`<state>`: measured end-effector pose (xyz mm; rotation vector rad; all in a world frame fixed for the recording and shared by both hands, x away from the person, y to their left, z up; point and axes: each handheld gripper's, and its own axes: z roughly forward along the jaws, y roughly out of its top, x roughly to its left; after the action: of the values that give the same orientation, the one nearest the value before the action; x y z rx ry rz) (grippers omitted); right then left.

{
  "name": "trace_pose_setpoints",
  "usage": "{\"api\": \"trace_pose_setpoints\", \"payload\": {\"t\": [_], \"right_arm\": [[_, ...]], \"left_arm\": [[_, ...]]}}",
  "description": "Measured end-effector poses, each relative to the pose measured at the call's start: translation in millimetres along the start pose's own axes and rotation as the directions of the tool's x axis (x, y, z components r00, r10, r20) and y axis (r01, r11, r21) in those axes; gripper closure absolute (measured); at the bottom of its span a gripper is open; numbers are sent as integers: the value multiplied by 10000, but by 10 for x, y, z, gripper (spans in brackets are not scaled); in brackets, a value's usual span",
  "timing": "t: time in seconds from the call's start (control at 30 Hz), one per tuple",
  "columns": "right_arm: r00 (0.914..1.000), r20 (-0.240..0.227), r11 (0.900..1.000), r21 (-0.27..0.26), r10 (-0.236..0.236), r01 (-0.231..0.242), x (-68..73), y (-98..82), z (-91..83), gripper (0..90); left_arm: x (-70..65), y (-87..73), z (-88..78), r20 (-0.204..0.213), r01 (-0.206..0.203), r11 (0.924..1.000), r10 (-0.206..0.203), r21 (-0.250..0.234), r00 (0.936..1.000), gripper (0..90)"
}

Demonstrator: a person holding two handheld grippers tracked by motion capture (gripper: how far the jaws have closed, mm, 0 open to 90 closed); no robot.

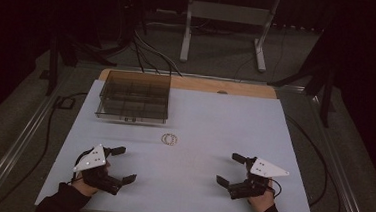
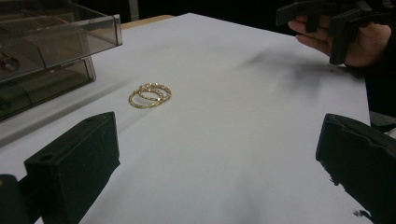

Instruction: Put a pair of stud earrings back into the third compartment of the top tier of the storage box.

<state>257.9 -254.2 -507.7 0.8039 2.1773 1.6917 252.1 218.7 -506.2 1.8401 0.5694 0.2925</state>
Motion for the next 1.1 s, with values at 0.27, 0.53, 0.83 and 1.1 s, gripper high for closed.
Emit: {"api": "trace_pose_setpoints", "payload": {"t": [0.27,0.53,0.83,1.1], "right_arm": [[9999,-90,9999,122,-121,122,38,7,21,0],[9999,-168,9998,175,-2,5,38,13,21,0],[9999,-152,10000,86,41,-39,51,25,17,0],[9999,-119,10000,10,67,-67,55,30,7,0]], "left_arm": [[-12,10,27,208,-62,9999,59,132,9998,4],[-17,25,39,277,-92,9999,88,125,9996,5],[-71,149,79,832,-226,9994,204,260,9963,5],[-53,303,72,992,-187,9996,164,219,9949,5]]}}
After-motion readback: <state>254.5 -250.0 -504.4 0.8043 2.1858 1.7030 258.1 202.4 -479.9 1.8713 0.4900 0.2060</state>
